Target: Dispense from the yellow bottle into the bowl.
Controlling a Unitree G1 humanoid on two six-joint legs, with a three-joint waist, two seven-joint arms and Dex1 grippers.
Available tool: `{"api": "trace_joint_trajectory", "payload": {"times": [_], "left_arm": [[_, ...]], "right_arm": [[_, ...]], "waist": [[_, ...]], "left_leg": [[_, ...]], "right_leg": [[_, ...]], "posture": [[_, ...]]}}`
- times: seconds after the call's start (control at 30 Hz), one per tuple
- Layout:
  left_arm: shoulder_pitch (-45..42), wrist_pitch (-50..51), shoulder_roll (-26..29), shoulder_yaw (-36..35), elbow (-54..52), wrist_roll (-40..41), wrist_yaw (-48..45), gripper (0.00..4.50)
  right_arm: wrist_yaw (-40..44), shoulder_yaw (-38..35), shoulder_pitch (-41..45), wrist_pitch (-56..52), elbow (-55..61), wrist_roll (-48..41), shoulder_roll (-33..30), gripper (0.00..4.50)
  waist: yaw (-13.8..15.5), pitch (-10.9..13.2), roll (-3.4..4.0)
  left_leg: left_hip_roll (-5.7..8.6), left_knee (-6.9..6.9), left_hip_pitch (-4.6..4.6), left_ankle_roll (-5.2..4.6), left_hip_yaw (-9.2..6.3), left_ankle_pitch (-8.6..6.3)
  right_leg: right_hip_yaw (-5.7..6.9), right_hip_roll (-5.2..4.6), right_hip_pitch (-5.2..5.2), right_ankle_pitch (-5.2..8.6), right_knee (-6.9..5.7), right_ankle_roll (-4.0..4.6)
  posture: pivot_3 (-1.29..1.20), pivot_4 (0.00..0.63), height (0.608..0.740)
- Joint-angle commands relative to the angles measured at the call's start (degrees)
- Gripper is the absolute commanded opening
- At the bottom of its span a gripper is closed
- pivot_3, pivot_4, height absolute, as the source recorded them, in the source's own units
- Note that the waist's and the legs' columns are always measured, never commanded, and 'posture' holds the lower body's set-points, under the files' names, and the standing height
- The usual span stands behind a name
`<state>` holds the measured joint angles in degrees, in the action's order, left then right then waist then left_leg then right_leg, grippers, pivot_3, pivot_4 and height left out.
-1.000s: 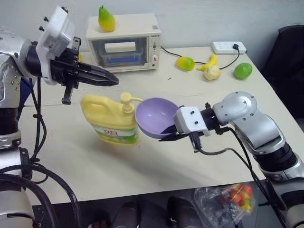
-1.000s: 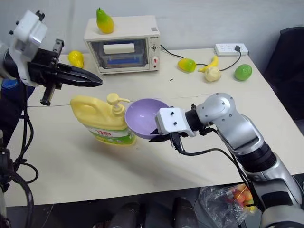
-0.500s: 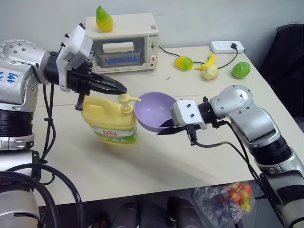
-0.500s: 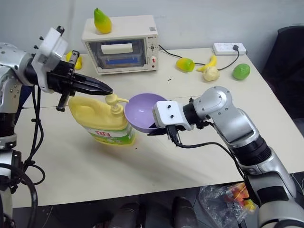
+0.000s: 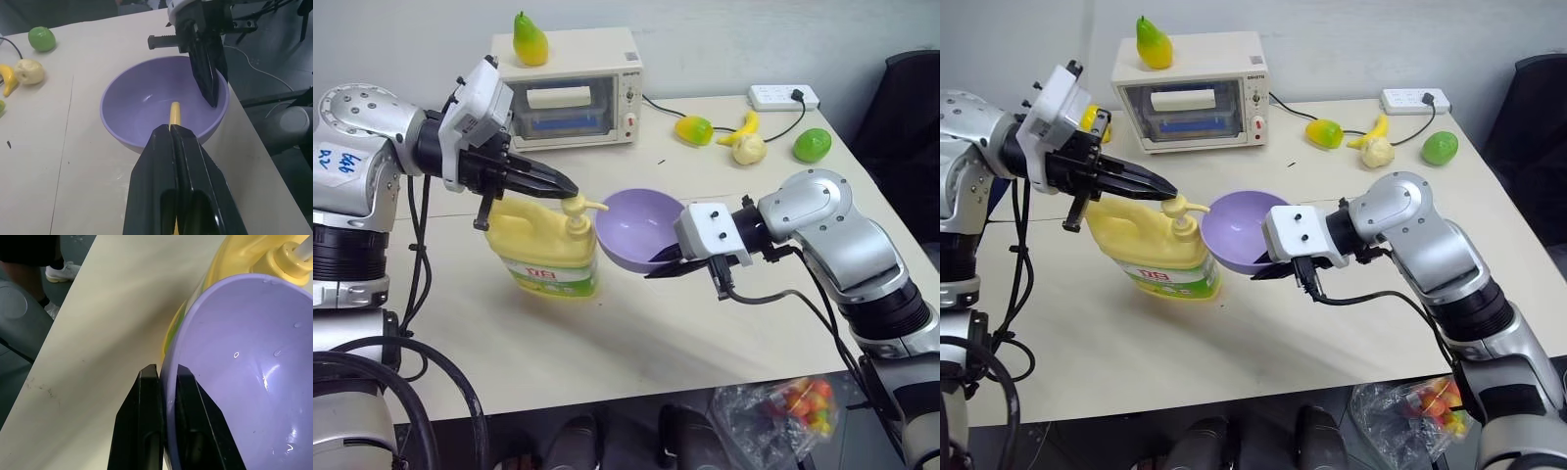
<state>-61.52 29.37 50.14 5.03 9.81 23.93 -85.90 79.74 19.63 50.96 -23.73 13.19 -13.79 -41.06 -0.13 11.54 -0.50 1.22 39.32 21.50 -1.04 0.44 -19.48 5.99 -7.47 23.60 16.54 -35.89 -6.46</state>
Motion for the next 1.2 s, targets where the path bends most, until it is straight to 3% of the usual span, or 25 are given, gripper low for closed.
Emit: {"api": "trace_joint_trajectory", "payload": {"times": [0.03,0.47,0.63,1.2], "left_arm": [[-0.9,-0.2,0.3,-0.9,-1.0,0.1,-0.3,0.05],[0.8,-2.3,0.6,0.2,-1.5,-1.0,-1.1,0.05],[4.0,-7.6,1.4,2.4,-2.1,-4.0,-2.0,0.05],[5.6,-5.9,-0.8,3.8,-1.9,-4.5,0.8,0.05]], "right_arm": [[-0.1,-2.8,2.6,0.6,0.7,-1.5,0.2,0.0],[0.1,-2.7,3.8,1.2,-0.3,-1.2,0.0,0.0],[-0.3,-2.5,3.6,1.4,-0.7,-0.8,0.4,0.0],[0.1,-1.2,2.8,0.6,0.7,-0.9,0.7,0.0]], "waist": [[0.0,0.0,0.0],[0.0,0.0,0.0],[0.0,0.0,0.0],[0.1,0.0,0.0]], "left_leg": [[0.0,0.0,0.0,0.0,0.0,0.0],[0.01,0.0,0.0,0.0,0.0,0.0],[0.0,0.0,-0.04,0.0,0.0,0.0],[0.01,0.12,-0.2,0.0,0.0,0.0]], "right_leg": [[0.0,0.0,0.0,0.0,0.0,0.0],[0.0,0.0,0.0,0.0,0.0,0.0],[-0.01,-0.01,-0.03,0.0,-0.01,0.0],[-0.03,-0.02,-0.21,0.0,-0.08,0.0]], "posture": [[0.0,0.15,0.74],[0.0,0.15,0.74],[0.0,0.15,0.74],[0.0,0.15,0.74]]}}
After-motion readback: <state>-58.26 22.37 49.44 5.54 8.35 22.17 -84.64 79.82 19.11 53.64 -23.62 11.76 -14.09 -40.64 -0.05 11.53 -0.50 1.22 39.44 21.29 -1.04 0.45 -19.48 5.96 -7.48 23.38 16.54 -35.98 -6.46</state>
